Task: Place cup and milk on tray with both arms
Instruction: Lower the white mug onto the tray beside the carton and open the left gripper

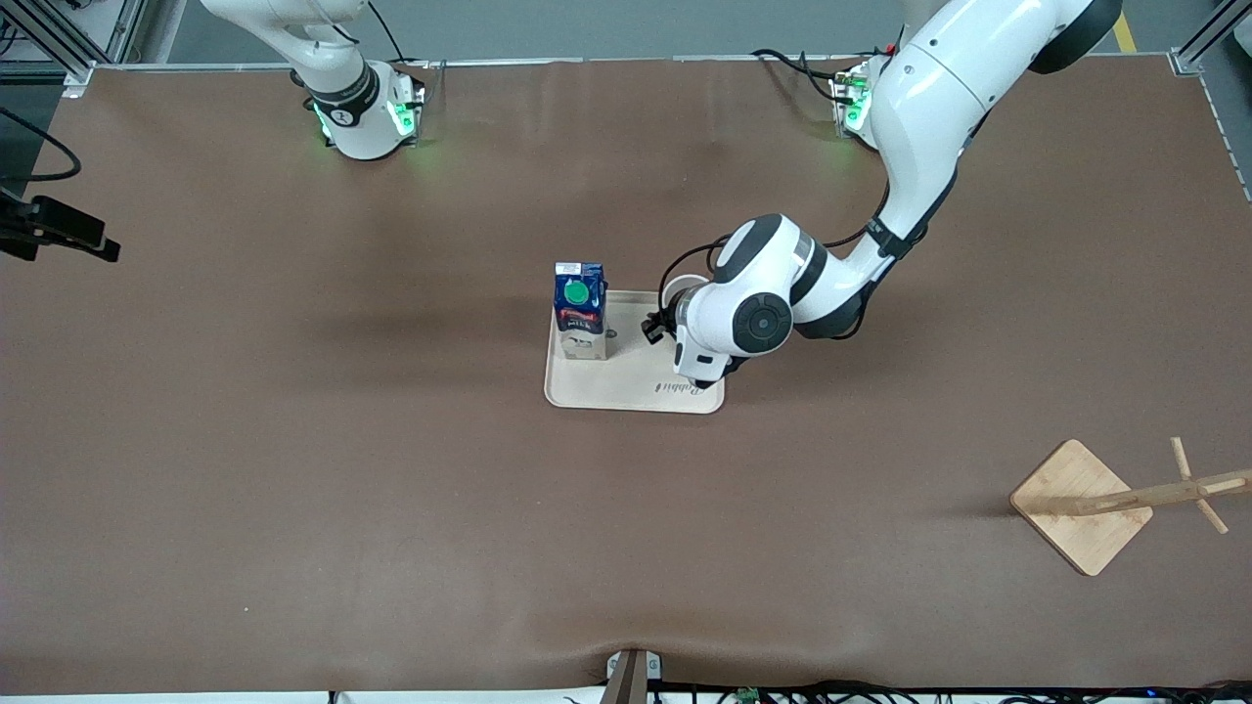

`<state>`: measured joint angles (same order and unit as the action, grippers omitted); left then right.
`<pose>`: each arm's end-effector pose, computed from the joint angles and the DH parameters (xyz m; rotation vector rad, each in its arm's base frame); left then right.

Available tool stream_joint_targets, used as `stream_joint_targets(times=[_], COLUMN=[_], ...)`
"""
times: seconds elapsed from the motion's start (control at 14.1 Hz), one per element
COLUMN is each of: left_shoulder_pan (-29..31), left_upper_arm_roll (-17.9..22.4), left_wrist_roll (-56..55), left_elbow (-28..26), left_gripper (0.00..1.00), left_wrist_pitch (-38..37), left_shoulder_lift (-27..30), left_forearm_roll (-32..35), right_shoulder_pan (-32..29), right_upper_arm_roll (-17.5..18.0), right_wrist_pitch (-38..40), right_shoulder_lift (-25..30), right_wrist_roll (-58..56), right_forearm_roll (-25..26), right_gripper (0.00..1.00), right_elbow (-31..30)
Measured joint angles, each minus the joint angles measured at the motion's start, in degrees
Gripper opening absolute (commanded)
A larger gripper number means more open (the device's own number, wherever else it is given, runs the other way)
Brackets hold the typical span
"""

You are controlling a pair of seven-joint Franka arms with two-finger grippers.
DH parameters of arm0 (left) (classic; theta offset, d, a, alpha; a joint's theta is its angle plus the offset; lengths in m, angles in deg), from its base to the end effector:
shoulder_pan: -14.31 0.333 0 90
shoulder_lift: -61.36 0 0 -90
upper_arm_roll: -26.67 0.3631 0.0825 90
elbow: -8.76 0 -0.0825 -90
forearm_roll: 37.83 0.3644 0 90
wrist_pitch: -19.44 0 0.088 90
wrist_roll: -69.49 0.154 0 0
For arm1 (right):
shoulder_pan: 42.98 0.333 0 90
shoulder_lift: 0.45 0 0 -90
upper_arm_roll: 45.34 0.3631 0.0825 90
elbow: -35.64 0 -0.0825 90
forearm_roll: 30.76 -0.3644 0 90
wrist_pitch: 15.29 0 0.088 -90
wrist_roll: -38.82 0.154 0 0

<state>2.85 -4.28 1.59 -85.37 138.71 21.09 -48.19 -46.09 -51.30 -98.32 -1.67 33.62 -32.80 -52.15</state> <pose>0.5146 -0.4320 0.2506 2.7658 0.8982 -0.7588 0.5190 -0.0763 0.6209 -3.0901 0.1007 0.1537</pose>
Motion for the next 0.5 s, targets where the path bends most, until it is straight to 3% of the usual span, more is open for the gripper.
stream_joint_targets(times=[0.14, 0.28, 0.5], left_shoulder_pan=[0.11, 0.66, 3.69], left_upper_arm_roll=[0.02, 0.29, 0.67], left_wrist_roll=[0.00, 0.00, 0.21], left_elbow=[3.35, 8.07, 12.94], left_gripper=[1.00, 1.00, 1.00], left_wrist_pitch=[-4.35, -9.88, -15.19], left_shoulder_lift=[0.13, 1.01, 5.14], left_forearm_roll=[0.00, 0.59, 8.12], right_shoulder_pan=[-0.67, 0.97, 2.84], right_upper_arm_roll=[0.09, 0.71, 1.05], right_wrist_pitch=[-0.10, 0.00, 1.67], right_shoulder_lift=[-0.01, 0.00, 0.02], right_wrist_roll=[-0.59, -0.64, -0.26], right_forearm_roll=[0.53, 4.26, 5.83], right_gripper=[1.00, 1.00, 1.00], right_elbow=[0.96, 3.51, 4.81])
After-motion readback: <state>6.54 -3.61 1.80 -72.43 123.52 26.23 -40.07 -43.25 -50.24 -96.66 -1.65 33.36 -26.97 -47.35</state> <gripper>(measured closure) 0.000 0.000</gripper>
